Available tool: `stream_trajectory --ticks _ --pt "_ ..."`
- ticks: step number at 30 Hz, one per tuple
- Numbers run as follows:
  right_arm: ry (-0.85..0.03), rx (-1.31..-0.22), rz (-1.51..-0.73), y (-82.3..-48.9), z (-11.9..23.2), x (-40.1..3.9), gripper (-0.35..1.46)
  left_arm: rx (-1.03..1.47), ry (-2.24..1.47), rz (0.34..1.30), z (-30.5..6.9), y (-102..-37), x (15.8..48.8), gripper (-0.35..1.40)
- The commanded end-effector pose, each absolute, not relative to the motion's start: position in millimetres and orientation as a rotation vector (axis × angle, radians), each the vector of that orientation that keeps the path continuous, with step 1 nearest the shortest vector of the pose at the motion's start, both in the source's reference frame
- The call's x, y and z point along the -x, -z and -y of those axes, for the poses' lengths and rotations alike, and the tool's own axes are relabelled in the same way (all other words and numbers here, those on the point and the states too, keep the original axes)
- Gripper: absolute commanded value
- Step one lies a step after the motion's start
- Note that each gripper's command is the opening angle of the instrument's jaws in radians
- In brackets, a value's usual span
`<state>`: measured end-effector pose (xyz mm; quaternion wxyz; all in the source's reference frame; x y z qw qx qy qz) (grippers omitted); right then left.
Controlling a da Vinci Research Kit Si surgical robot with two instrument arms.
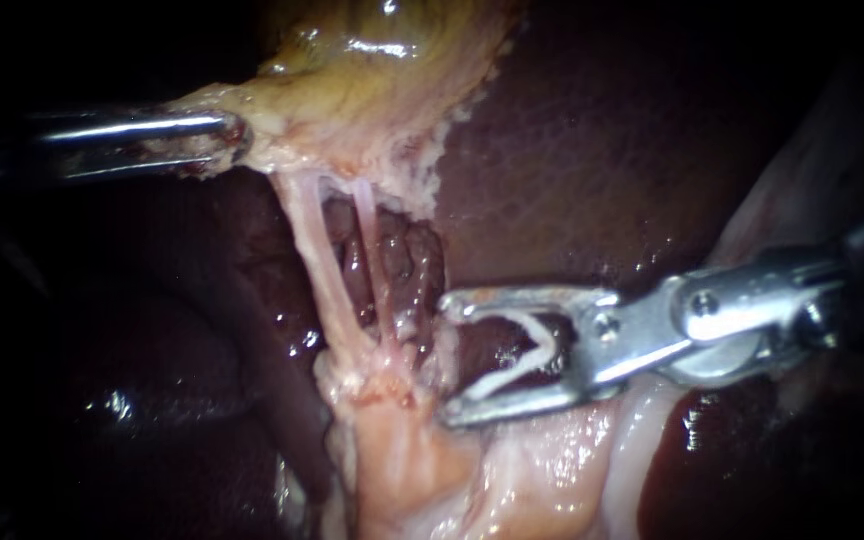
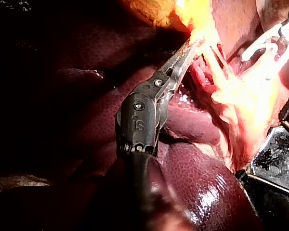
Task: Clipping first clip left tube
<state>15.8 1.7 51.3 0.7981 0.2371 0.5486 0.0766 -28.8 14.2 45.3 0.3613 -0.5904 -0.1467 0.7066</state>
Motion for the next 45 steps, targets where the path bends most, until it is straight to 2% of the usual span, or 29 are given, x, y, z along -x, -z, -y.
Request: stream_trajectory --ticks 1,8,28,36,45 --pt "-0.168 -0.513 -1.176 -51.5 -1.5 -16.1 0.5 1.521 -1.82 0.378 -14.2 -45.3 28.9 -0.35" --pt "-0.18 -0.524 -1.17 -53.5 -0.6 -18.5 0.5 1.52 -1.82 0.377 -14.2 -45.3 29.0 -0.35" --pt "-0.187 -0.51 -1.161 -58.4 -1.6 -22.6 0.5 1.52 -1.82 0.375 -14.1 -45.3 29.2 -0.35" --pt "-0.187 -0.526 -1.197 -58.1 -1.5 -25.3 0.5 1.52 -1.82 0.375 -14.1 -45.3 29.3 -0.35" --pt "-0.175 -0.56 -1.217 -56.0 0.3 -26.9 0.5 1.52 -1.82 0.375 -14.1 -45.3 29.3 -0.35"
